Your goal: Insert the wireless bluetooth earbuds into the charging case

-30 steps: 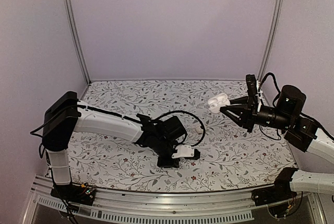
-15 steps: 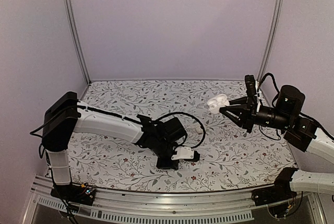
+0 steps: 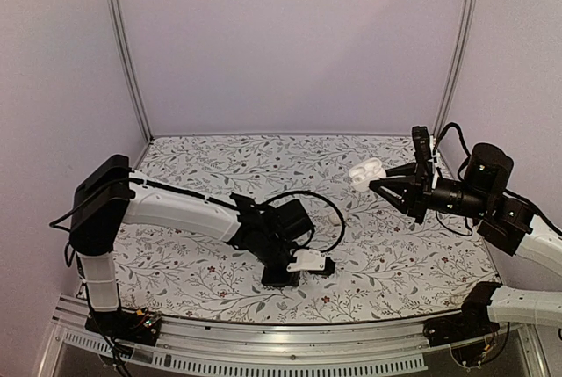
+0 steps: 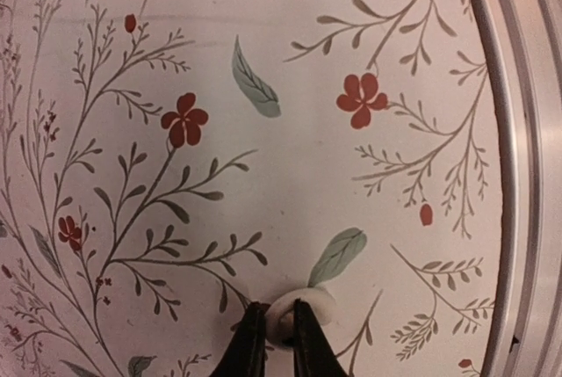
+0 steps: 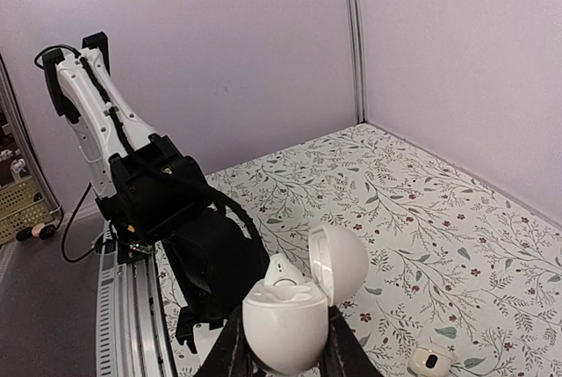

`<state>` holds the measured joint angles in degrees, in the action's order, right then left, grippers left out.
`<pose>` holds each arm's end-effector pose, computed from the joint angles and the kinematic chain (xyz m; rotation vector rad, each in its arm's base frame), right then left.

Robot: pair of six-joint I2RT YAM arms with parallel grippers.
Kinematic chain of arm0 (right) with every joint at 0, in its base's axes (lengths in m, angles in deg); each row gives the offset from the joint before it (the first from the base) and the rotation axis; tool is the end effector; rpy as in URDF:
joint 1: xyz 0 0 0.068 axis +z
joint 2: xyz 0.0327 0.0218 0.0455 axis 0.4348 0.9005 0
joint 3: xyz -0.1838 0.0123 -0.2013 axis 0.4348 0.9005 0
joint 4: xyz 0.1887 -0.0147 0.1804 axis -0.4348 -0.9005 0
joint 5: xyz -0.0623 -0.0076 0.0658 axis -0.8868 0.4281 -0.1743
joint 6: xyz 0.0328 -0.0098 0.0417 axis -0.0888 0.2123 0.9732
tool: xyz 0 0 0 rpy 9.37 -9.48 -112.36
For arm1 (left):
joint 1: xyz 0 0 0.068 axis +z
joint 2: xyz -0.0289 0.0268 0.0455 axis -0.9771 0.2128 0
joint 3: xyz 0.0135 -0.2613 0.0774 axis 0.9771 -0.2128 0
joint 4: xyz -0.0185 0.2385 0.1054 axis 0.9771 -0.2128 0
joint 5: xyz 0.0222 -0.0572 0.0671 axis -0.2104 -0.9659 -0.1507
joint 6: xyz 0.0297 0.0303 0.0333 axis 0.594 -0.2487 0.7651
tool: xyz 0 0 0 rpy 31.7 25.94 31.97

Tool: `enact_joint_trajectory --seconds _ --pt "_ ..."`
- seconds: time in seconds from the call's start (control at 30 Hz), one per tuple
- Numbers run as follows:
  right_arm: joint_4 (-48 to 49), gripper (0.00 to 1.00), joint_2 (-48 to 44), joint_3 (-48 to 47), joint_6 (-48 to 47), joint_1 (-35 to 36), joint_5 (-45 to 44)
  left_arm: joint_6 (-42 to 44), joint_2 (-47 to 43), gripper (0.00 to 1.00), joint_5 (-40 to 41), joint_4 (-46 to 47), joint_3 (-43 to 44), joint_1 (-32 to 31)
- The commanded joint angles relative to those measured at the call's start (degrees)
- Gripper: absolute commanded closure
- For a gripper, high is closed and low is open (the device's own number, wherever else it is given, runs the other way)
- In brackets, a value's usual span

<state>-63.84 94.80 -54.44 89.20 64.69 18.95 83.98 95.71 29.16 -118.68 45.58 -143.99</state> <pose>0.1375 0.1322 0.3162 -0.8710 1.4904 0.9607 0.1500 -0.3567 0.1461 2.1100 1.9096 -0.4028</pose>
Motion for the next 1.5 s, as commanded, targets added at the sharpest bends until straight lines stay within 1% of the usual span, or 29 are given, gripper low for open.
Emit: enact_joint_trajectory --seconds 0.0,0.3,0.47,0.6,0.67,0.77,0.9,1.03,1.2,1.3,1.33,1.4,1.47 --pt "0.81 1.0 0.01 0.54 0.67 -0.42 0.05 0.09 -1.12 0.89 0.09 -4.27 -1.14 -1.01" --pt "0.87 1.0 0.05 0.45 0.76 -0.49 -0.04 -0.59 -1.12 0.87 1.99 -5.8 -1.92 -1.84" --pt "0.88 1.0 0.24 0.36 0.75 -0.52 0.14 -0.45 -0.89 0.9 2.43 -6.24 -1.67 -2.25" --pt "0.88 1.0 0.24 0.37 0.76 -0.68 0.2 -0.54 -1.08 0.89 3.52 -6.74 -1.9 -2.46" --pt "0.89 1.0 0.31 0.37 0.76 -0.77 0.31 -0.58 -1.12 0.91 3.9 -6.74 -2.01 -2.79" --pt "1.05 1.0 0.32 0.37 0.82 -0.88 0.31 -0.68 -1.25 1.0 5.23 -6.75 -2.17 -3.15" --pt "1.0 1.0 0.4 0.37 0.85 -0.95 0.49 -1.94 -2.2 1.0 7.61 -6.19 -2.24 -2.81" --pt "1.09 1.0 0.47 0.37 0.93 -0.99 0.57 -5.54 -3.33 1.0 8.36 -5.97 -2.21 -1.02" --pt "1.22 1.0 0.48 0.5 1.01 -0.99 0.74 -6.44 -5.01 1.0 4.61 -5.38 -3.99 0.17" --pt "1.2 1.0 0.49 0.54 1.03 -1.04 0.75 -7.81 -5.12 1.0 3.67 -5.85 -3.47 0.23" --pt "1.18 1.0 0.49 0.54 1.02 -1.04 0.71 -8.26 -5.21 1.0 3.21 -5.86 -3.29 0.27" --pt "1.18 1.0 0.51 0.54 1.02 -1.04 0.75 -9.17 -5.38 0.91 2.71 -5.78 -2.87 0.4" --pt "1.16 1.0 0.5 0.54 1.02 -1.01 0.75 -9.84 -5.51 0.86 2.8 -5.57 -2.73 0.81"
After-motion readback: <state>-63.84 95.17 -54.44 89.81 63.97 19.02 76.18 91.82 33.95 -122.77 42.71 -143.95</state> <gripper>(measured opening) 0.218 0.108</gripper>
